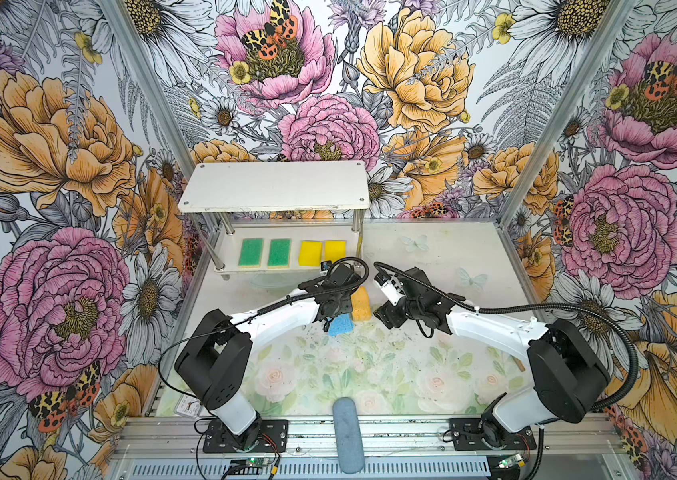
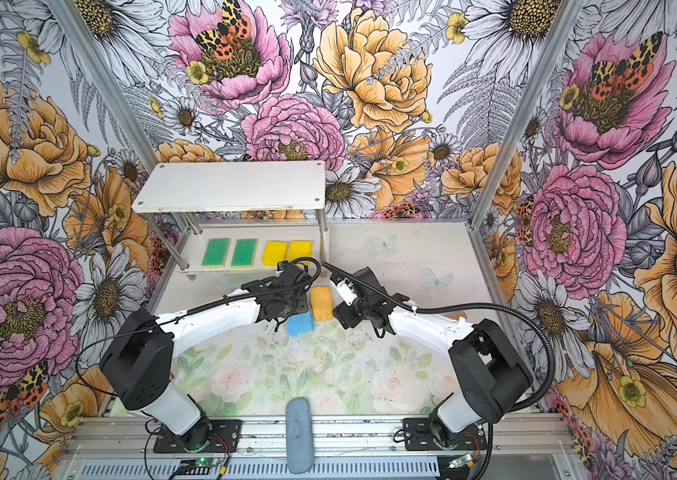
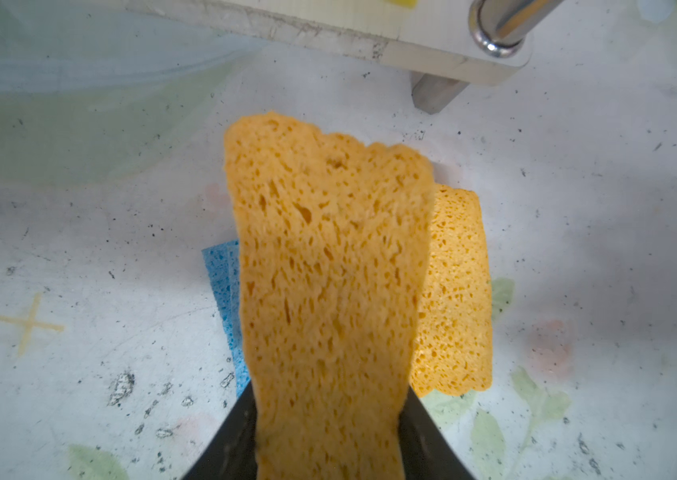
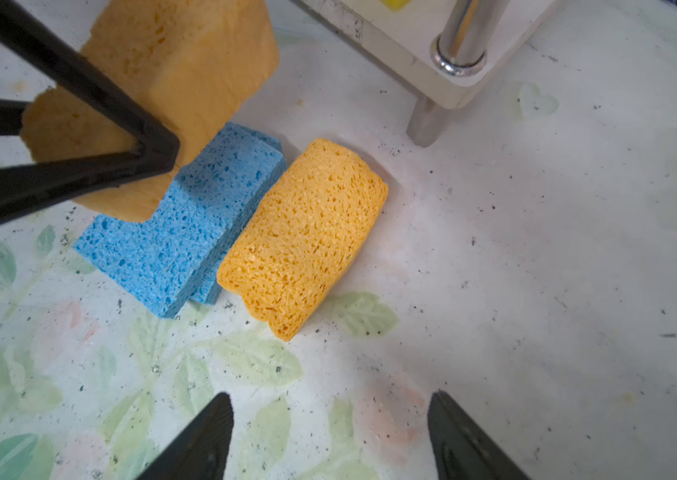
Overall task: Place and organize the cleaning sponges onto the shelf
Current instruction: 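Lift the yellow-orange sponge with the left gripper and carry it up toward the shelf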
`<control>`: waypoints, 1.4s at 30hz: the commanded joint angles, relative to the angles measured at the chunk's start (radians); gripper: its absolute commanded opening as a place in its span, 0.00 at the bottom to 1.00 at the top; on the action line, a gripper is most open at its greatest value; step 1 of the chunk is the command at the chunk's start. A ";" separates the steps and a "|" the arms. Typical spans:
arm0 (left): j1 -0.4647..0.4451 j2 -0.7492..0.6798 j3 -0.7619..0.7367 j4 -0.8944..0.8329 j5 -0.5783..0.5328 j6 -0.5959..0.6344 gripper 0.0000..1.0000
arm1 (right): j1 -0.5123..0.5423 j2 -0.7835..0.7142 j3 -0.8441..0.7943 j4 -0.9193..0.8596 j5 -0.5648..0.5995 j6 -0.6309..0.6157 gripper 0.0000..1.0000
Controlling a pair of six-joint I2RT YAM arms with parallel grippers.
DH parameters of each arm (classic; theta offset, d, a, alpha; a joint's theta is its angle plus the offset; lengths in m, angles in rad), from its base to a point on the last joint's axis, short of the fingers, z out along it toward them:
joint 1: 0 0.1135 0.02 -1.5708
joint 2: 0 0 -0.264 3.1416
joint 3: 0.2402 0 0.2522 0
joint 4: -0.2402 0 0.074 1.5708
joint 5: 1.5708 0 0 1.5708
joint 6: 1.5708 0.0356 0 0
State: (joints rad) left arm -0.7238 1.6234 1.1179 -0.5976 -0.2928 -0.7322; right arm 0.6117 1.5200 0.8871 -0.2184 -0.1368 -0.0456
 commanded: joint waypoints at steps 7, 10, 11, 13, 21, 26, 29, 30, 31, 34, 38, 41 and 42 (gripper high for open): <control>-0.002 -0.106 0.107 -0.075 0.023 0.105 0.43 | -0.001 0.028 0.043 0.025 -0.012 0.004 0.77; 0.001 -0.132 0.143 -0.099 0.027 0.129 0.44 | -0.001 0.030 0.040 0.024 -0.014 0.009 0.77; 0.001 -0.141 0.155 -0.107 0.027 0.137 0.44 | -0.001 0.031 0.040 0.024 -0.014 0.010 0.76; 0.004 -0.160 0.180 -0.126 0.026 0.151 0.44 | -0.002 0.032 0.038 0.024 -0.013 0.010 0.76; 0.026 -0.228 0.253 -0.144 0.055 0.203 0.46 | -0.001 0.041 0.036 0.024 -0.012 0.012 0.76; 0.039 -0.250 0.323 -0.178 0.073 0.242 0.46 | -0.001 0.046 0.034 0.025 -0.011 0.014 0.76; 0.040 -0.264 0.376 -0.201 0.075 0.265 0.46 | -0.002 0.049 0.031 0.027 -0.011 0.016 0.76; 0.039 -0.268 0.392 -0.202 0.073 0.271 0.46 | -0.001 0.051 0.031 0.028 -0.011 0.017 0.76; 0.041 -0.273 0.404 -0.204 0.072 0.277 0.47 | -0.001 0.049 0.030 0.028 -0.012 0.018 0.76; 0.048 -0.278 0.455 -0.212 0.069 0.294 0.47 | -0.001 0.055 0.030 0.030 -0.015 0.021 0.76; 0.051 -0.275 0.520 -0.212 0.058 0.327 0.47 | -0.001 0.060 0.030 0.030 -0.016 0.023 0.76; 0.052 -0.270 0.570 -0.212 0.044 0.351 0.47 | -0.001 0.061 0.029 0.030 -0.012 0.023 0.76; 0.053 -0.266 0.589 -0.212 0.036 0.363 0.48 | -0.001 0.061 0.029 0.030 -0.012 0.023 0.76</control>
State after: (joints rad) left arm -0.6819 1.3651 1.6535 -0.8013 -0.2394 -0.4217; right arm 0.6117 1.5726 0.8959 -0.2085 -0.1379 -0.0345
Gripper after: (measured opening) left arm 0.475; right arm 0.763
